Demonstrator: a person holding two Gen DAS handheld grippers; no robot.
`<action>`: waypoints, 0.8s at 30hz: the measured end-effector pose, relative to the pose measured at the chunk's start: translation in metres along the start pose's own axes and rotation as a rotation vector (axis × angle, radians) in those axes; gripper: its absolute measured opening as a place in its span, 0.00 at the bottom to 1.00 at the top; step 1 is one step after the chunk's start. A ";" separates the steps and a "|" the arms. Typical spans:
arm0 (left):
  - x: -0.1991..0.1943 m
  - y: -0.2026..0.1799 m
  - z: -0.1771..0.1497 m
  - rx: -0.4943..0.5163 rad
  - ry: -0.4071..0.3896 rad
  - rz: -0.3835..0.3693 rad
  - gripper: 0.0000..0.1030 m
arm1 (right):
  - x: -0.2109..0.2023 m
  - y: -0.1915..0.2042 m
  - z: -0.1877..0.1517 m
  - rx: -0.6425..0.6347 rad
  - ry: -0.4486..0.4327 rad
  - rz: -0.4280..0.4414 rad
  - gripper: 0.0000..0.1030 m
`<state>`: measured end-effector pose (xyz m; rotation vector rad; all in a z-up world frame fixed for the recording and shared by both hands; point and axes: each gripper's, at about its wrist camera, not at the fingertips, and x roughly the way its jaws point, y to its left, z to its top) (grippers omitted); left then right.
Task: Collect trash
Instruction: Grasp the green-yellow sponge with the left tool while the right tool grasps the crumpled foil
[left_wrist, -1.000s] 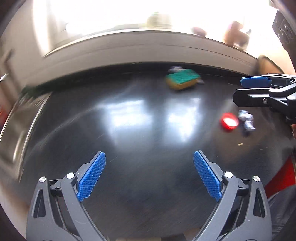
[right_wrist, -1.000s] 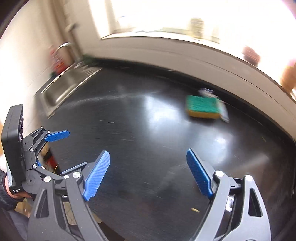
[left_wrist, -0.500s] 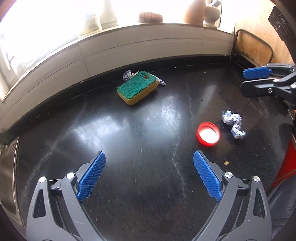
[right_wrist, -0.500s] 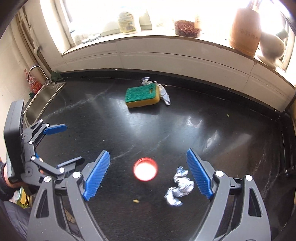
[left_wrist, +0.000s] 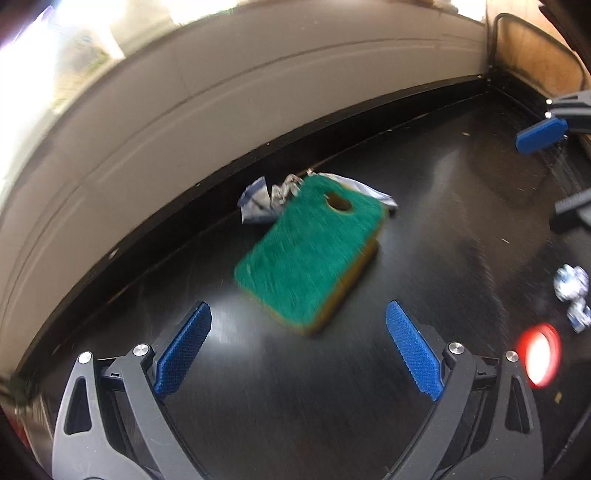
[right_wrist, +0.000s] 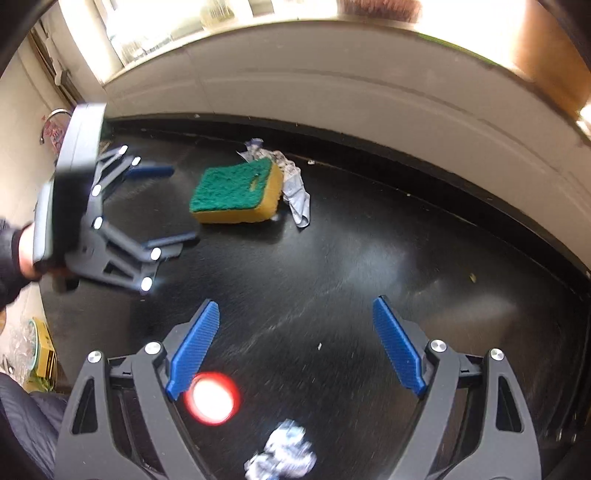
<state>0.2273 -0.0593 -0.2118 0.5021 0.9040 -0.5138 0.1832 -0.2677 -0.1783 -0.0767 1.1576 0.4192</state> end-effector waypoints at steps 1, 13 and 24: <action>0.007 0.003 0.004 0.006 0.002 -0.008 0.90 | 0.010 -0.003 0.004 -0.009 0.016 0.002 0.80; 0.037 0.009 0.021 0.095 -0.013 -0.163 0.67 | 0.092 -0.020 0.054 -0.160 0.050 0.035 0.80; -0.014 0.040 -0.028 -0.153 0.012 -0.106 0.62 | 0.121 0.012 0.092 -0.310 -0.014 0.074 0.63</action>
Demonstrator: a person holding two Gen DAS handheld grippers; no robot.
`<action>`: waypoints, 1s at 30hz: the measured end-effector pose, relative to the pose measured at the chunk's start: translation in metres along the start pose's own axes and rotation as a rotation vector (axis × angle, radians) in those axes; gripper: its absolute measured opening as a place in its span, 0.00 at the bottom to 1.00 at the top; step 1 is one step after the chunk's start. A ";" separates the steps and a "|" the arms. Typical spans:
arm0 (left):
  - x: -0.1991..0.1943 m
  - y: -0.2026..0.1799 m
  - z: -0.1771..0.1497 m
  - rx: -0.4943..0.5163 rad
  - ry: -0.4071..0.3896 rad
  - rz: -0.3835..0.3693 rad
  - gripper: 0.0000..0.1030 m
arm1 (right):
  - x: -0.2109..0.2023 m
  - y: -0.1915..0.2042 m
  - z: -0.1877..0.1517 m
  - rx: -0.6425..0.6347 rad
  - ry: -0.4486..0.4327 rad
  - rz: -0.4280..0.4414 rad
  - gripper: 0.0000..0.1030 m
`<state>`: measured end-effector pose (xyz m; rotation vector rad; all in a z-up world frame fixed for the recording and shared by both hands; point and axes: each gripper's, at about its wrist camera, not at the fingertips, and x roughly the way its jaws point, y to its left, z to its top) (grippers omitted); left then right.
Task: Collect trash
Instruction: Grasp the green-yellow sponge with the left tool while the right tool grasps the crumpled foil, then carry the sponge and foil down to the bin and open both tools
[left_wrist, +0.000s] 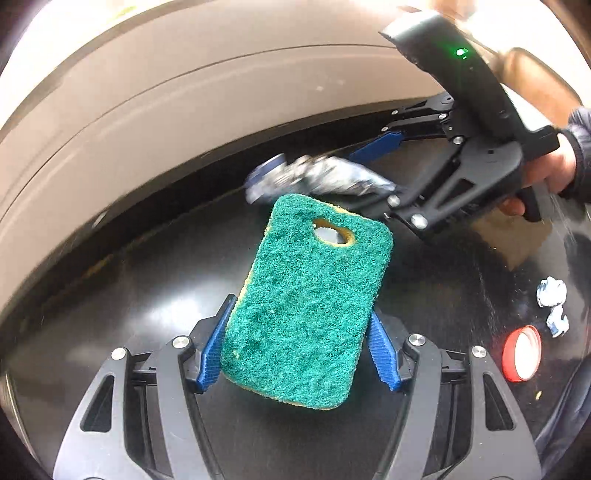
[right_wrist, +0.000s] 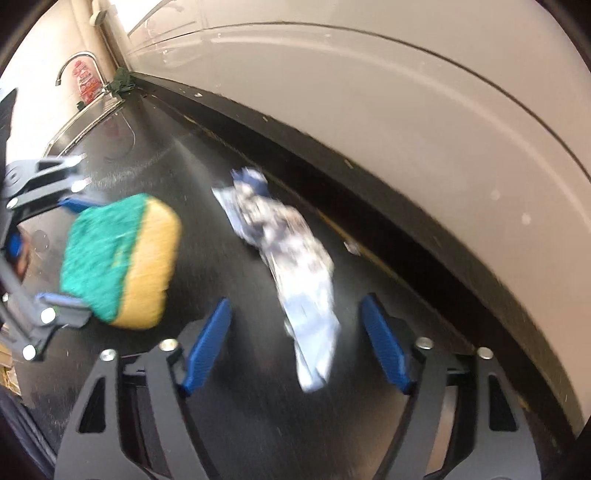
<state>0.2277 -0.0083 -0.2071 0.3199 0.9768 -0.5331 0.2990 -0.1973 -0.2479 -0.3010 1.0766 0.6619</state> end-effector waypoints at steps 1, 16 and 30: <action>-0.007 0.005 -0.006 -0.053 0.005 0.012 0.62 | 0.002 0.004 0.005 -0.002 -0.004 0.002 0.57; -0.087 0.000 -0.056 -0.420 0.007 0.205 0.63 | -0.083 0.103 -0.023 0.152 0.008 -0.007 0.24; -0.179 -0.043 -0.191 -0.546 -0.035 0.302 0.63 | -0.131 0.251 -0.084 0.064 0.029 0.074 0.24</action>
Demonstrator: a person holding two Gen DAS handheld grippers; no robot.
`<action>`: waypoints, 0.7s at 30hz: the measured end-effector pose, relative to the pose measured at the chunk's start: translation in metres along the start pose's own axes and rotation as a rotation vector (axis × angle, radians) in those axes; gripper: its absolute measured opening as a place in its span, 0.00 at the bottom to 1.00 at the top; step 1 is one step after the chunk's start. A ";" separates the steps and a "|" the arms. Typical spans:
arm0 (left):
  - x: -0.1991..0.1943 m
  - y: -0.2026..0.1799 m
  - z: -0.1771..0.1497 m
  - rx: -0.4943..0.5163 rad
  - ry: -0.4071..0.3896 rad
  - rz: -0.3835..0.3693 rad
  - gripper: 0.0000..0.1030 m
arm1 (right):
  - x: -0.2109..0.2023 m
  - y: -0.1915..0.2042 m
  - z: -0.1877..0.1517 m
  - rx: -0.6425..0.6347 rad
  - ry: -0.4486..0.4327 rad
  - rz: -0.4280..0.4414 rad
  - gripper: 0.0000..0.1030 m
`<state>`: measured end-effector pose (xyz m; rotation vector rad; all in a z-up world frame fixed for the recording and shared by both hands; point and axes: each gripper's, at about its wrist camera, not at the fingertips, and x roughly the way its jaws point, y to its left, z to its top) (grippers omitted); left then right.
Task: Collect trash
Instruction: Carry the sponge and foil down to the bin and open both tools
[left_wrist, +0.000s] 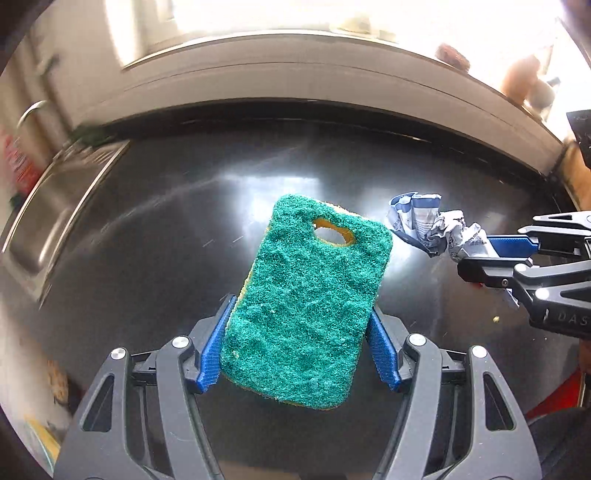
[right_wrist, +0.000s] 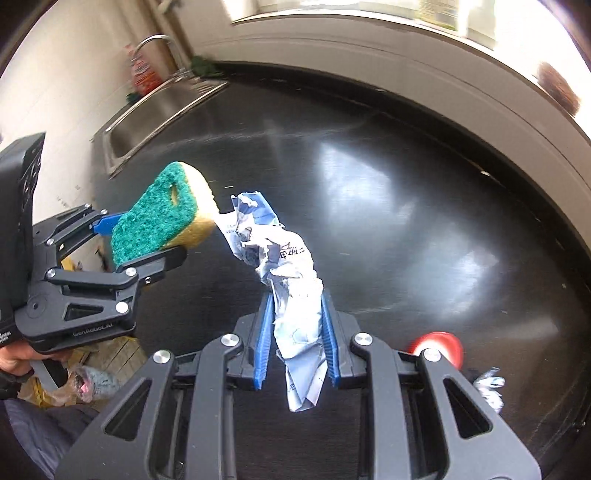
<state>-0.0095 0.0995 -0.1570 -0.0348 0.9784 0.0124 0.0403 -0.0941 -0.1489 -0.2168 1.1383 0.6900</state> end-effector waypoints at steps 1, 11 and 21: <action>-0.007 0.014 -0.010 -0.033 -0.004 0.020 0.63 | 0.002 0.016 0.003 -0.028 0.000 0.011 0.24; -0.072 0.150 -0.134 -0.375 0.005 0.259 0.63 | 0.046 0.200 0.037 -0.334 0.045 0.208 0.25; -0.089 0.263 -0.267 -0.715 0.085 0.394 0.63 | 0.132 0.383 0.032 -0.494 0.241 0.372 0.25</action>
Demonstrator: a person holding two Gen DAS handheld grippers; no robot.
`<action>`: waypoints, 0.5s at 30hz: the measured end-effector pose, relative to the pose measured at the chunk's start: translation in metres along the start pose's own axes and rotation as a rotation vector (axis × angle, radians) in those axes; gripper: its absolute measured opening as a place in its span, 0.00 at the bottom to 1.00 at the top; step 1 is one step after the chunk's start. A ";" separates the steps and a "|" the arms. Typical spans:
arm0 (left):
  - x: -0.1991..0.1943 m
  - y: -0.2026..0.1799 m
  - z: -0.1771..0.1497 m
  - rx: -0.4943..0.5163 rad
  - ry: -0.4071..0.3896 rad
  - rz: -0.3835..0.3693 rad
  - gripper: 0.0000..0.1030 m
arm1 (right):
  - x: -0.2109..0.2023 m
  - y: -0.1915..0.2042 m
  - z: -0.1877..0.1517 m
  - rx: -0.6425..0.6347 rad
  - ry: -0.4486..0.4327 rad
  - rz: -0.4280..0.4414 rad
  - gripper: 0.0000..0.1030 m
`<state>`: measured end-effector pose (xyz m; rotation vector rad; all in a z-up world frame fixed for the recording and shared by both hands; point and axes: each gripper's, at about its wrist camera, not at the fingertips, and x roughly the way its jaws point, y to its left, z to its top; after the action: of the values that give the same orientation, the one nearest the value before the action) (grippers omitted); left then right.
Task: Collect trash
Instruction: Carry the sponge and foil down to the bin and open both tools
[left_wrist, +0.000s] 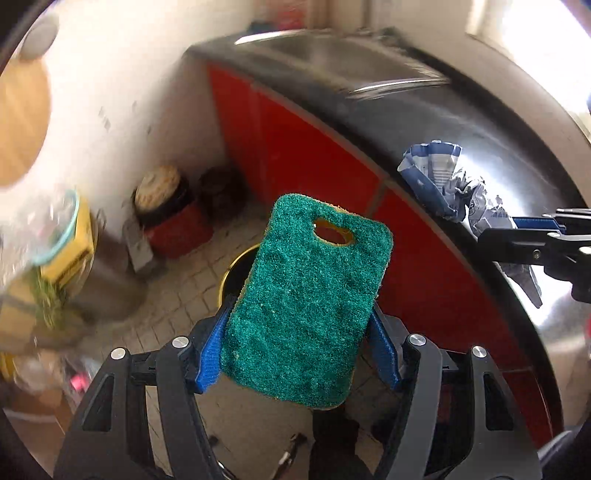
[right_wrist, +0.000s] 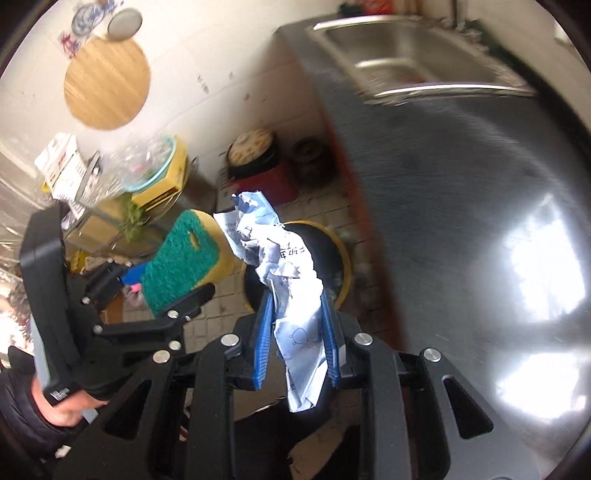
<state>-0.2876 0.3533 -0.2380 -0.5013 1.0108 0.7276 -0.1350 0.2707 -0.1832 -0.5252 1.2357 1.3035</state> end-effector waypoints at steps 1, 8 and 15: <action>0.006 0.008 -0.001 -0.018 0.006 0.002 0.63 | 0.010 0.006 0.007 -0.001 0.017 0.004 0.25; 0.055 0.041 0.005 -0.075 0.036 -0.018 0.63 | 0.075 0.030 0.039 0.003 0.118 -0.001 0.25; 0.089 0.050 0.013 -0.086 0.060 -0.072 0.74 | 0.107 0.029 0.057 -0.018 0.150 -0.032 0.35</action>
<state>-0.2880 0.4229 -0.3136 -0.6345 1.0148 0.6970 -0.1604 0.3737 -0.2493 -0.6628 1.3349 1.2674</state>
